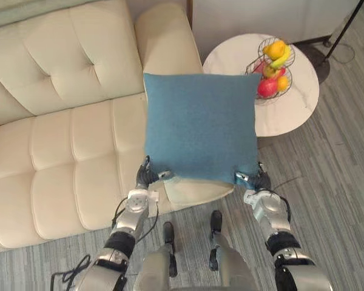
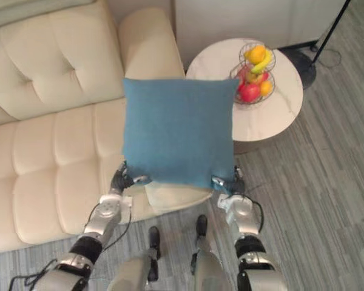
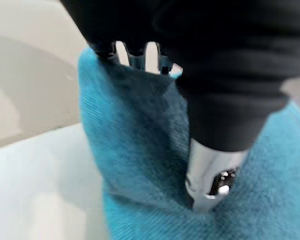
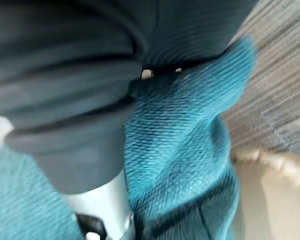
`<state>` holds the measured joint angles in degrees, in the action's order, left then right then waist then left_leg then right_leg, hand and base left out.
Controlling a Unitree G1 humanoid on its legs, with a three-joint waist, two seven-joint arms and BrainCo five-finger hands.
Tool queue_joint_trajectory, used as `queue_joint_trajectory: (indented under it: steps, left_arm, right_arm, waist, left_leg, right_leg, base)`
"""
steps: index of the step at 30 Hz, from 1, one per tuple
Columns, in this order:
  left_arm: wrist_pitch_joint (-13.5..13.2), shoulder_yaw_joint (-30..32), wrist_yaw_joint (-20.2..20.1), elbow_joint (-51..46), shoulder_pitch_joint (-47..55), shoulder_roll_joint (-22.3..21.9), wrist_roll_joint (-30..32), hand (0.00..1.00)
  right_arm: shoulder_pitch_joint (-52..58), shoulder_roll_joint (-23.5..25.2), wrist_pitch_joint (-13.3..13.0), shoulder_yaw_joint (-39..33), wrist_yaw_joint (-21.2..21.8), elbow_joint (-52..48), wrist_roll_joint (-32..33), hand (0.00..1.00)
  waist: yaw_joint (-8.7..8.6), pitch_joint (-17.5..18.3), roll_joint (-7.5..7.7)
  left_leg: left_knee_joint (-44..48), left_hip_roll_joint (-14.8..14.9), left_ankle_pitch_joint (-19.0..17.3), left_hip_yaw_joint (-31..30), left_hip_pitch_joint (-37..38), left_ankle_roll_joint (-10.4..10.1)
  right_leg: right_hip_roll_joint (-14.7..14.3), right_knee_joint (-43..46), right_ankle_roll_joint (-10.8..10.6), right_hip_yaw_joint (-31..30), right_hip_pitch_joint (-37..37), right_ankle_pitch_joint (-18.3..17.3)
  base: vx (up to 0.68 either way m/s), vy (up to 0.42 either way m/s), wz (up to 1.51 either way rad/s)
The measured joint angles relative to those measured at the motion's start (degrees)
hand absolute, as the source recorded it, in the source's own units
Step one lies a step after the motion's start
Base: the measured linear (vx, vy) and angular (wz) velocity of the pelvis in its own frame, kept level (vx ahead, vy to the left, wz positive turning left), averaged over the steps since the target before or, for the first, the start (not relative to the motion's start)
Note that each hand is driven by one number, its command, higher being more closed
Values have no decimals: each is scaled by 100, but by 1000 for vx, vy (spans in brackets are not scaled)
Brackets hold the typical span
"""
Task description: Pick up cushions and gather them together orderly.
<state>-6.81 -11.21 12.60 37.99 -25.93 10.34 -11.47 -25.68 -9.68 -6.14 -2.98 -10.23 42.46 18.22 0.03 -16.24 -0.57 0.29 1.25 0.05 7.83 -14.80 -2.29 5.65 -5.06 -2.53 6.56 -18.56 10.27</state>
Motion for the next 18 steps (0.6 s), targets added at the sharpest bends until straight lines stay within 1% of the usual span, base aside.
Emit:
queue_joint_trajectory:
  steps: [2,6,8,9,13,15,17,18]
  left_arm:
    - [-14,1,111,-8,-175,39,-15,100]
    - [-36,-97,137,-26,-384,69,-111,100]
    - [-120,-180,197,-50,-512,76,-117,100]
    - [-173,-180,213,-160,-534,91,-126,100]
    - [-245,-189,232,-446,-554,187,-236,100]
    - [-246,-229,238,-671,-519,179,-280,100]
    - [-248,-228,240,-1125,-263,180,-279,100]
    - [-249,-228,239,-1203,-190,177,-278,100]
  right_arm:
    - [-143,-66,-41,103,-32,-3,65,100]
    - [-264,-209,-127,179,-34,-69,202,100]
    - [-349,-212,-192,194,-41,-97,241,100]
    - [-382,-218,-256,269,-44,-120,312,100]
    - [-458,-208,-301,392,-44,-240,324,100]
    - [-324,-209,-300,393,-44,-612,314,100]
    - [41,-195,-305,394,-36,-1229,262,100]
    - [116,-186,-306,394,-30,-1301,249,100]
  waist:
    - [0,-7,1]
    - [-7,-32,3]
    - [-10,-33,4]
    - [-14,-44,23]
    - [-18,-90,78]
    - [-25,-93,78]
    - [-32,-92,77]
    - [-35,-92,77]
  left_leg:
    - [2,-39,27,47,-135,38]
    - [54,-98,41,70,-233,65]
    - [96,-108,52,29,-294,84]
    - [98,-124,63,17,-303,99]
    - [103,-130,68,24,-300,102]
    - [103,-126,77,32,-283,91]
    - [89,-102,77,65,-137,90]
    - [87,-93,76,72,-97,89]
  right_leg:
    - [38,0,-37,-79,-152,63]
    - [99,-1,-64,-169,-234,156]
    - [119,-1,-99,-251,-253,212]
    - [133,-1,-99,-283,-254,211]
    - [137,-1,-99,-368,-253,211]
    - [131,-1,-99,-394,-248,210]
    - [106,0,-102,-432,-129,206]
    - [95,0,-102,-438,-96,206]
  base:
    - [-36,11,-11]
    - [-24,34,-1]
    - [-39,33,10]
    - [-42,25,9]
    - [-16,0,0]
    - [-1,-10,-3]
    - [26,-22,-11]
    - [42,-22,-13]
